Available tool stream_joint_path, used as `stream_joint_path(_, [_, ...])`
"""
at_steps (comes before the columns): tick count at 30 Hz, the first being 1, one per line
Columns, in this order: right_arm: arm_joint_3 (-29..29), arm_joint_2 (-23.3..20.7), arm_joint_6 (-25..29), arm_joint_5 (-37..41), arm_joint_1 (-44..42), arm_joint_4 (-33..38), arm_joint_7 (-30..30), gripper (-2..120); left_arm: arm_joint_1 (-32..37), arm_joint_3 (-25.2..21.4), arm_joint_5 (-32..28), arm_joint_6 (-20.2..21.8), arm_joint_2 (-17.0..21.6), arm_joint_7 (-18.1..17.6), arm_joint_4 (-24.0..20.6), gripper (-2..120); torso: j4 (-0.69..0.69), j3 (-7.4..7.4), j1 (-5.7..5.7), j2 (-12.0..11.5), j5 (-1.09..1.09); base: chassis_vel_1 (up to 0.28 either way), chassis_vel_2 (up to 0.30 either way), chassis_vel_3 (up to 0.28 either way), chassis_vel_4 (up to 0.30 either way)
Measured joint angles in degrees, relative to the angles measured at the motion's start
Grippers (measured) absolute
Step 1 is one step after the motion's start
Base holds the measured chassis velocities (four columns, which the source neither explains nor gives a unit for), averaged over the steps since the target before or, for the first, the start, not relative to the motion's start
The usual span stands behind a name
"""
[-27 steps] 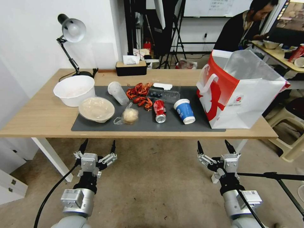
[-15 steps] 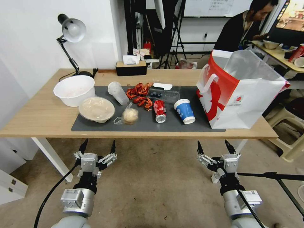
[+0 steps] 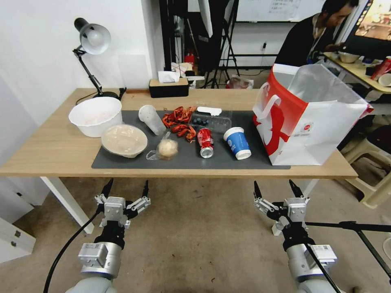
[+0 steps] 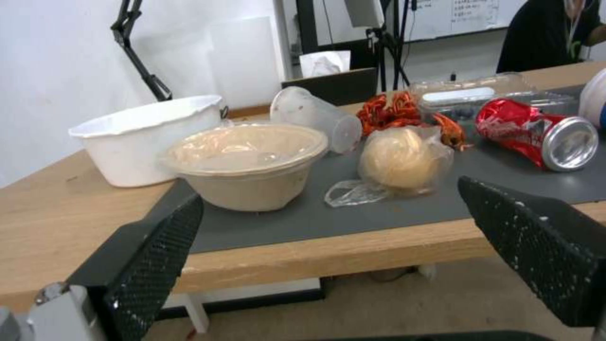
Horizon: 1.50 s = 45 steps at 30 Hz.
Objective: Pick up the trash from the table and place it into the takeout bag.
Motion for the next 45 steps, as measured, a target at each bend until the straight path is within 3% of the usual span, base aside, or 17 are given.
stream_joint_path(12, [0.2,0.0,-1.5,0.4,0.5,0.5,0.1,100,-0.3,0.0,-0.5,0.6,-0.1,0.0,-0.1,100,0.00,0.00,0.00,0.0,0.01,0.000,0.000,0.000,0.000])
stream_joint_path(16, [1.4,0.4,-6.9,1.9,2.4,2.7,1.1,100,-2.8,0.7,-3.8,5.1,-0.9,0.2,-1.2,100,0.00,0.00,0.00,0.0,0.00,0.000,0.000,0.000,0.000])
stream_joint_path(19, [3.0,0.8,-14.3,4.0,5.0,5.7,2.4,100,-6.7,1.9,-9.4,12.8,-2.4,0.6,-3.1,100,0.00,0.00,0.00,0.0,0.01,0.000,0.000,0.000,0.000])
stream_joint_path(22, [4.0,0.8,-18.2,6.0,6.8,7.2,3.0,100,-8.7,2.4,-12.5,16.0,-3.1,1.0,-4.0,100,-0.05,0.00,0.00,0.0,-0.01,0.000,0.000,0.000,0.000])
stream_joint_path(23, [4.3,0.5,-19.0,7.3,7.8,7.3,3.1,100,-9.0,2.4,-13.1,16.4,-3.2,1.1,-4.1,100,0.01,0.00,0.00,0.0,0.00,0.000,0.000,0.000,0.000])
stream_joint_path(34, [4.1,-2.3,-16.5,12.5,10.3,5.5,3.4,100,-9.2,2.4,-12.7,13.9,-3.0,1.7,-3.2,100,0.00,0.00,0.01,0.0,0.00,0.000,0.000,0.000,0.000])
stream_joint_path(45, [1.1,-12.6,-13.9,23.1,18.6,-4.3,4.9,100,-9.5,2.8,-12.1,13.1,-3.3,2.9,-2.4,100,0.01,0.00,0.01,0.0,0.00,0.000,0.000,0.000,0.000])
